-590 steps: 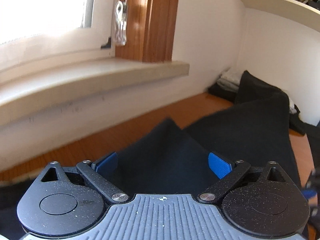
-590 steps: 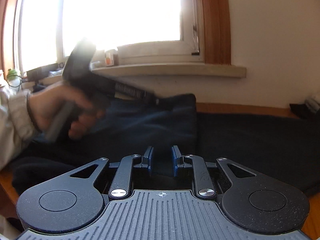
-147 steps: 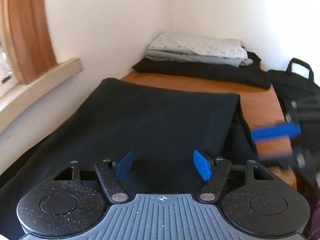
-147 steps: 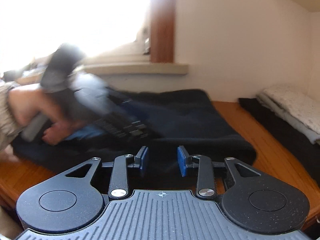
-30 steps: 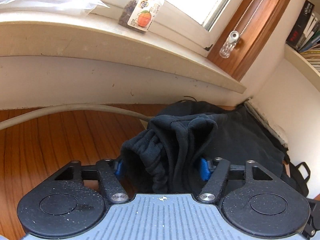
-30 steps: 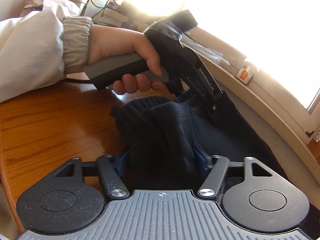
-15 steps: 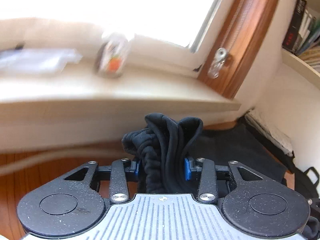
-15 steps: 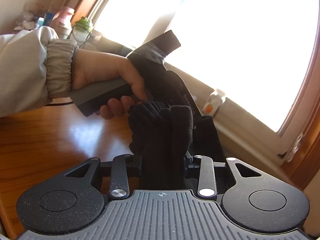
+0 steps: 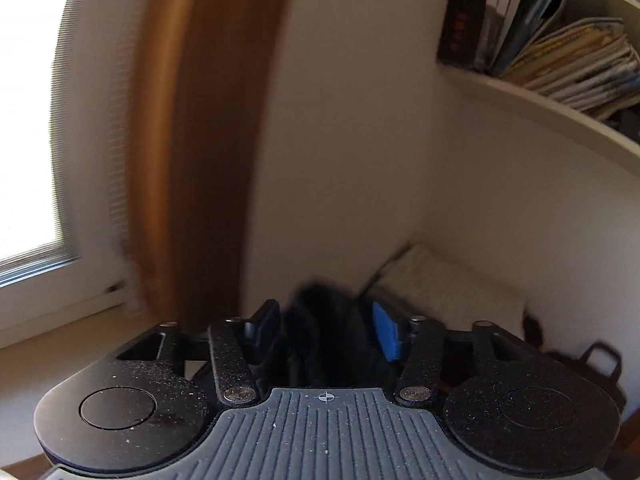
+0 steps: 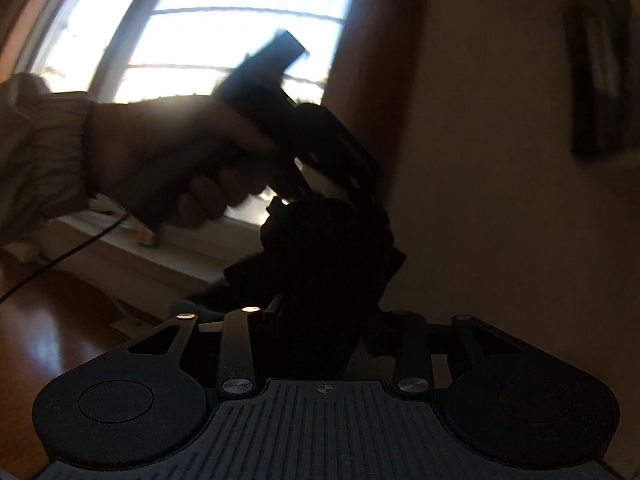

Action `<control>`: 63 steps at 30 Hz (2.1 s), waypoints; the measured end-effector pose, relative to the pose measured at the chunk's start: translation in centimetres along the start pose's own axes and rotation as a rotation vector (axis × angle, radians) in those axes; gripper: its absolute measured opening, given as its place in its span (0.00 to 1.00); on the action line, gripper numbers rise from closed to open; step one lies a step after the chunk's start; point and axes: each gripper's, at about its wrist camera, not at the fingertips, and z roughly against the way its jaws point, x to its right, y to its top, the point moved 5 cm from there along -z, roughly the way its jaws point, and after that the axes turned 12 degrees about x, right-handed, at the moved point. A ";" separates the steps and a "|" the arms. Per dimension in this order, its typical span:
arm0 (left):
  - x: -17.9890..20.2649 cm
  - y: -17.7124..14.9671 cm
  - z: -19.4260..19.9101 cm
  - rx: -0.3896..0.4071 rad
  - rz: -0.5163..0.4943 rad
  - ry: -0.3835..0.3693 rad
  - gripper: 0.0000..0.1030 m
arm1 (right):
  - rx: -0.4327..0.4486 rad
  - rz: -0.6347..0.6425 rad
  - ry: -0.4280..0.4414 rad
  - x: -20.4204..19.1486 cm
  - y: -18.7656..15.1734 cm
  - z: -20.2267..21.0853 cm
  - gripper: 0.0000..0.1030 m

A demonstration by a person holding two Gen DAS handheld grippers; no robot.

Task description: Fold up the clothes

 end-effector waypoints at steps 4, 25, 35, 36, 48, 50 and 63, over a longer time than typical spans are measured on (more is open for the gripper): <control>1.0 -1.2 -2.4 -0.015 -0.016 0.000 0.78 | -0.149 -0.299 -0.139 11.1 -5.0 0.3 0.57; -11.6 -14.1 1.5 -0.089 0.019 0.061 0.83 | -0.304 -0.059 -0.004 8.3 -3.3 -6.7 0.36; -13.0 -14.5 2.7 -0.037 0.032 -0.008 0.87 | -0.382 -0.023 -0.112 10.9 -2.9 -5.8 0.40; -13.1 -14.6 2.7 -0.036 0.031 -0.015 0.87 | -0.368 -0.032 -0.122 11.1 -2.5 -5.9 0.45; -15.4 -16.9 2.1 -0.055 0.061 -0.047 0.88 | -0.496 -0.008 -0.067 8.7 -1.6 -17.0 0.60; -15.5 -16.9 2.1 -0.055 0.049 -0.048 0.88 | -0.516 0.004 -0.055 8.5 -2.0 -17.8 0.26; -12.7 -18.0 2.1 -0.023 -0.010 -0.143 0.90 | -0.293 0.011 -0.199 9.2 -0.6 -7.6 0.53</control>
